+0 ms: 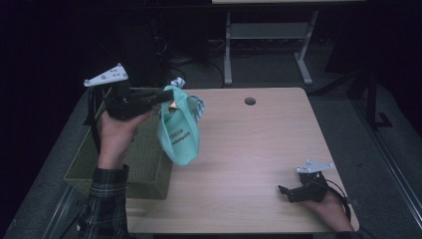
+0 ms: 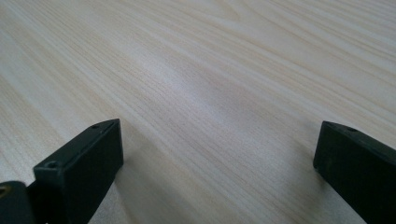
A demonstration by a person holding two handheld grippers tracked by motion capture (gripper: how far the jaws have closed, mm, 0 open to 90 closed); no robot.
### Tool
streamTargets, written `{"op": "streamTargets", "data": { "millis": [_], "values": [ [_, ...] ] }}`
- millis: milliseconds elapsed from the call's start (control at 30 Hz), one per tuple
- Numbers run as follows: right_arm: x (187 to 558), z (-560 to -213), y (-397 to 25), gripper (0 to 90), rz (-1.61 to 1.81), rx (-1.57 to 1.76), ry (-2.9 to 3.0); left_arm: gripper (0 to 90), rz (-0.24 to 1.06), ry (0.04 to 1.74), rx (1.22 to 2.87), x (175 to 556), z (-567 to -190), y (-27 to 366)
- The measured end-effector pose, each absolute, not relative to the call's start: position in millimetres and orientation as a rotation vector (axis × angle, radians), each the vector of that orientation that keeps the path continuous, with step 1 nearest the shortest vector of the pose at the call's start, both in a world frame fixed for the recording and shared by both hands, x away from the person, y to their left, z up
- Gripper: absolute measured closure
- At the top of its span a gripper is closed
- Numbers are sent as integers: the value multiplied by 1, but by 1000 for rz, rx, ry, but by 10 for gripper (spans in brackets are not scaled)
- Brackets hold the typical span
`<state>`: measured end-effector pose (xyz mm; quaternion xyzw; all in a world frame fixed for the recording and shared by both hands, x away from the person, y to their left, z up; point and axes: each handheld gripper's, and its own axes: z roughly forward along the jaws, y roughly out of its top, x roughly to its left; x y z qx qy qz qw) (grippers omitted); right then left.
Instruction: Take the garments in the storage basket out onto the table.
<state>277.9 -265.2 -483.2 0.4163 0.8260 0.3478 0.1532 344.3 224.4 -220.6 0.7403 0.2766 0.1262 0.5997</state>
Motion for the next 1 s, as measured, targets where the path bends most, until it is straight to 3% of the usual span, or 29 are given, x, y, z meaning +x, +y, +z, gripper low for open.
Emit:
{"op": "streamTargets", "data": {
  "millis": [1000],
  "values": [
    [278, -483, -265, 11, 998, 1200, 2369, 841, 105, 568, 1843, 366, -281, 116]
  ]
}}
